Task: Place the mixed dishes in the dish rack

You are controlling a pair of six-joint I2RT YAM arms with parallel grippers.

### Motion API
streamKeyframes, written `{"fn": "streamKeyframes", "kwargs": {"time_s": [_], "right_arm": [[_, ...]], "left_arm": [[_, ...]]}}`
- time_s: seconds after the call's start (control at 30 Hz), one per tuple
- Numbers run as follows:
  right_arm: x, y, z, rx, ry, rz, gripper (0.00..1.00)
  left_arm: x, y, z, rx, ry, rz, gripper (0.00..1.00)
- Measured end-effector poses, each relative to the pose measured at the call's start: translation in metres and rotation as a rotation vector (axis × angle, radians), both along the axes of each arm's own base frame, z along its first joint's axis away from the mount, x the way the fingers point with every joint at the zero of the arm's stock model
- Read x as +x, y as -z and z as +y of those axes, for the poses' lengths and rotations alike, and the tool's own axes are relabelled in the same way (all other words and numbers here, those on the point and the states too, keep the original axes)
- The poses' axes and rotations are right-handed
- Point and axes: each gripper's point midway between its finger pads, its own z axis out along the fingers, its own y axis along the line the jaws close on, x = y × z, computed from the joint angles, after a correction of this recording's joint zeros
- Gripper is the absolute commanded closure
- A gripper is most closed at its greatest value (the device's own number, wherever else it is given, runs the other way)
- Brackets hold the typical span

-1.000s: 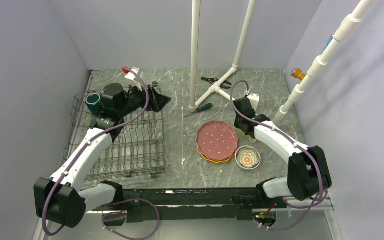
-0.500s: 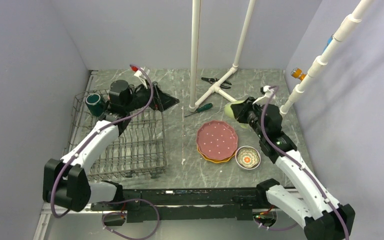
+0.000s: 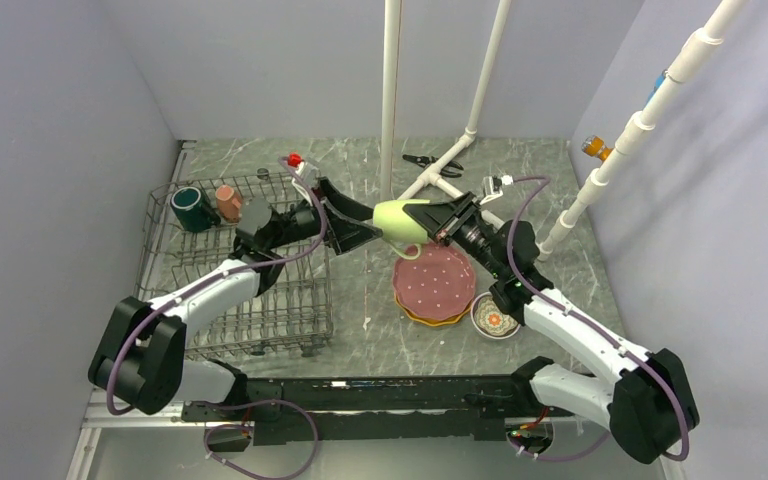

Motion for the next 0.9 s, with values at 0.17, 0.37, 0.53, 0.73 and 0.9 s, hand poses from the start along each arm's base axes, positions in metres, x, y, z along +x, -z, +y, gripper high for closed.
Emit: {"fn": "streamKeyframes", "kwargs": {"time_s": [0.17, 0.37, 0.53, 0.73, 0.9], "right_arm": [[-0.014, -0.041, 0.01, 0.109, -0.053, -0.068, 1.0], [-0.019, -0.07, 0.007, 0.214, -0.065, -0.098, 1.0], [-0.023, -0.079, 0.011, 0.267, -0.085, -0.091, 1.0], [-0.034, -0.089, 0.035, 0.33, -0.165, -0.116, 1.0], [-0.043, -0.094, 0.056, 0.363, -0.203, -0.139, 1.0]], "left_arm": [[0.002, 0.003, 0.007, -0.026, -0.077, -0.045, 0.09], [0.002, -0.009, 0.019, -0.04, -0.178, -0.133, 0.05], [-0.005, -0.017, 0.012, -0.065, -0.108, -0.159, 0.1], [-0.013, -0.005, -0.003, -0.08, 0.001, -0.084, 0.2], [-0.023, -0.008, -0.006, -0.089, 0.045, -0.092, 0.44]]}}
